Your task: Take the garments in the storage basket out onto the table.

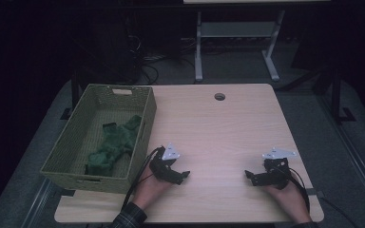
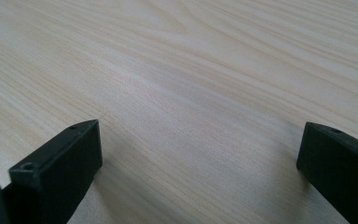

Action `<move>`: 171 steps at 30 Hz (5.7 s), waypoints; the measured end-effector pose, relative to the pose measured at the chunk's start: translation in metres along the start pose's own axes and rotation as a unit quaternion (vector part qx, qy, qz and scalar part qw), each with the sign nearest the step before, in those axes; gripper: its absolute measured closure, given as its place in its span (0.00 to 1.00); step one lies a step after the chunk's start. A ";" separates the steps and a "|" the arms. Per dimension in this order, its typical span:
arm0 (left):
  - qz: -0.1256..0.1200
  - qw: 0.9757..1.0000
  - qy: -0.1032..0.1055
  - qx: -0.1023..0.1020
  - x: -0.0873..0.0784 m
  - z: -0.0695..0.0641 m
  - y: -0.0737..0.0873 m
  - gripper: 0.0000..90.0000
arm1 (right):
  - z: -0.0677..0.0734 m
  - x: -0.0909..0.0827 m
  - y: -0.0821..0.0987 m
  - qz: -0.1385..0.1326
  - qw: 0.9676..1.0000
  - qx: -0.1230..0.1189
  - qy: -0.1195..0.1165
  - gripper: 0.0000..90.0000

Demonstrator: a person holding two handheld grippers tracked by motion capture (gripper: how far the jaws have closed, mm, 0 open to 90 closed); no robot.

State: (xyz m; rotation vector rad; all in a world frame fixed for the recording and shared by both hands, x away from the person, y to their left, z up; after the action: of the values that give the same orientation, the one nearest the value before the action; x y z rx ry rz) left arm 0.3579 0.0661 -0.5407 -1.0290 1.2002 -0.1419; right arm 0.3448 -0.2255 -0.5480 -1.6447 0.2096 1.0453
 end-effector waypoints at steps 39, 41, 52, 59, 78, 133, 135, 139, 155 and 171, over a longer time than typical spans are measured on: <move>0.018 0.999 0.026 0.013 -0.018 -0.005 -0.032 0.15 | 0.001 -0.002 0.002 0.001 1.000 0.003 0.001 0.00; 0.015 0.999 0.026 0.013 -0.021 -0.006 -0.035 0.15 | 0.001 -0.002 0.002 0.000 1.000 0.002 0.000 0.00; 0.013 1.000 0.023 0.016 -0.039 -0.005 -0.045 0.15 | 0.001 -0.002 0.002 0.000 1.000 0.002 0.000 0.00; 0.006 0.999 0.026 0.022 -0.053 -0.003 -0.058 0.15 | 0.001 -0.002 0.002 0.000 1.000 0.002 0.000 0.00; -0.010 0.998 0.045 0.031 -0.078 0.004 -0.081 0.15 | 0.001 -0.002 0.002 0.000 1.000 0.002 0.000 0.00; -0.041 0.997 -0.050 -0.037 -0.181 0.104 -0.032 0.26 | 0.000 -0.002 0.002 -0.001 1.000 0.004 0.004 0.00; -0.038 0.997 -0.059 -0.043 -0.186 0.111 -0.025 0.27 | 0.000 -0.002 0.002 -0.001 1.000 0.004 0.004 0.00; -0.028 0.995 -0.075 -0.052 -0.192 0.124 -0.011 0.31 | 0.000 -0.002 0.002 -0.001 1.000 0.004 0.004 0.00; 0.007 0.989 -0.120 -0.086 -0.184 0.163 0.028 0.36 | 0.000 -0.002 0.002 -0.001 1.000 0.004 0.004 0.00; 0.066 0.987 -0.112 -0.096 -0.163 0.169 0.052 0.36 | 0.000 -0.002 0.002 -0.001 1.000 0.004 0.004 0.00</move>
State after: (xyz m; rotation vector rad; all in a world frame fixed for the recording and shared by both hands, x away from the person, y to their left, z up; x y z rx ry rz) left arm 0.4079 0.2889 -0.4658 -1.0977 1.0854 0.1925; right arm 0.3429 -0.2268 -0.5479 -1.6422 0.2167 1.0355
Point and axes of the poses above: each handheld gripper's, and its own axes: x roughly forward along the jaws, y roughly out of its underside, z roughly to its left, the point moved 9 cm from there along x, roughly forward along the jaws, and after that the axes turned 1 degree about -x, right-handed, at the moved point
